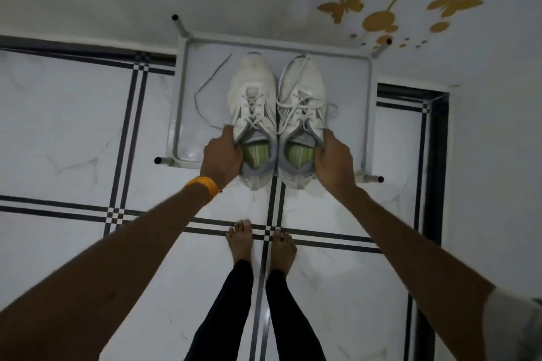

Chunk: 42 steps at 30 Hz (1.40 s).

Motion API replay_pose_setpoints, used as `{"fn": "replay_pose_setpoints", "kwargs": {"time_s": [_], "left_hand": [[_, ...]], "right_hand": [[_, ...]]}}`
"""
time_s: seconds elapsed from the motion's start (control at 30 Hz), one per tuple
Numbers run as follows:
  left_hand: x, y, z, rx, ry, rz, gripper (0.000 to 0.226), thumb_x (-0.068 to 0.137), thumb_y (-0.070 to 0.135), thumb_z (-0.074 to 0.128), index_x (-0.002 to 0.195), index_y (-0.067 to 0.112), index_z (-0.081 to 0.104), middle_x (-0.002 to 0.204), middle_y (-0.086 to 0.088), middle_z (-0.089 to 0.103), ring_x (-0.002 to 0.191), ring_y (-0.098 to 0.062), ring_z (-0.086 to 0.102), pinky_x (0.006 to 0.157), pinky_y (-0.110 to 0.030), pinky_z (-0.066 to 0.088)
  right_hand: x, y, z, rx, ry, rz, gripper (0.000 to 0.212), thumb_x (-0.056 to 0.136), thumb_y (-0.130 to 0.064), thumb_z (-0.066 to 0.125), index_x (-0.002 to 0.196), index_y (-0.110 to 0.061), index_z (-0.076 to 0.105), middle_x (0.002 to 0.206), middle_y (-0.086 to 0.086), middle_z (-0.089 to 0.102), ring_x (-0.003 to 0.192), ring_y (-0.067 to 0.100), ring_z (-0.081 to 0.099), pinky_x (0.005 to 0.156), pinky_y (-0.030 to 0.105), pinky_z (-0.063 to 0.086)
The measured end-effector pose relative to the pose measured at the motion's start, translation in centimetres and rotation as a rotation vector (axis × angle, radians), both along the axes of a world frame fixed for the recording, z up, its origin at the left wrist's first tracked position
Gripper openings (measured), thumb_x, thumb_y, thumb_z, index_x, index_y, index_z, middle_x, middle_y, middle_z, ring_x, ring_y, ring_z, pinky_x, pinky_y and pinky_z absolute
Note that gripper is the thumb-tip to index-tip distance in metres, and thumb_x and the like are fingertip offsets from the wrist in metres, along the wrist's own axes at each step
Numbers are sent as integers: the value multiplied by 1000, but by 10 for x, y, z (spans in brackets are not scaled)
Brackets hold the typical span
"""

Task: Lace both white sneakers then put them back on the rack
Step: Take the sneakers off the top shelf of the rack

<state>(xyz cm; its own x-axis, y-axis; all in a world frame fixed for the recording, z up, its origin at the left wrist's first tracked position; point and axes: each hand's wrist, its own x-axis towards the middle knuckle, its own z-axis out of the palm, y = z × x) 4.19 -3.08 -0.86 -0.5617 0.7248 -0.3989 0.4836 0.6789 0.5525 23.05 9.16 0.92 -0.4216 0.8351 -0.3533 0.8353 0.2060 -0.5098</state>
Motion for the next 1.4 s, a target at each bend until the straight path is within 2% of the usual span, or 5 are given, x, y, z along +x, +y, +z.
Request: {"fn": "replay_pose_setpoints", "kwargs": {"time_s": [0.13, 0.33, 0.5, 0.77, 1.4], "left_hand": [[27, -46, 25, 26, 17, 13, 24, 93, 15, 46, 113, 2, 47, 84, -23, 67, 74, -43, 63, 62, -39, 48], [78, -125, 26, 98, -25, 12, 21, 97, 15, 47, 115, 7, 49, 83, -3, 62, 63, -19, 53, 62, -29, 47], [117, -196, -14, 145, -105, -8, 19, 98, 22, 49, 112, 10, 48, 87, -2, 64, 68, -20, 62, 67, -33, 58], [163, -275, -117, 93, -169, 30, 38, 99, 24, 48, 135, 13, 45, 106, -5, 70, 87, -22, 68, 86, -37, 58], [146, -240, -388, 229, 12, -148, 31, 94, 25, 38, 118, 8, 49, 79, -9, 66, 68, -29, 63, 62, -33, 49]], "right_hand": [[28, -47, 21, -34, 89, -24, 28, 95, -7, 44, 122, -5, 53, 106, 15, 66, 95, 32, 64, 83, 42, 53], [83, -135, 21, -50, 173, -106, 24, 95, -5, 43, 114, -13, 55, 89, 0, 62, 76, 10, 58, 64, 15, 41], [129, -209, -12, -1, 140, -106, 25, 96, -9, 45, 119, -6, 55, 98, 3, 65, 86, 14, 62, 78, 26, 52], [176, -286, -116, -137, 130, -164, 28, 98, -11, 48, 125, -7, 55, 104, 1, 66, 94, 14, 64, 85, 31, 57], [177, -247, -383, -4, 153, 12, 10, 96, -8, 44, 100, -7, 53, 82, 6, 58, 68, 18, 54, 53, 16, 34]]}}
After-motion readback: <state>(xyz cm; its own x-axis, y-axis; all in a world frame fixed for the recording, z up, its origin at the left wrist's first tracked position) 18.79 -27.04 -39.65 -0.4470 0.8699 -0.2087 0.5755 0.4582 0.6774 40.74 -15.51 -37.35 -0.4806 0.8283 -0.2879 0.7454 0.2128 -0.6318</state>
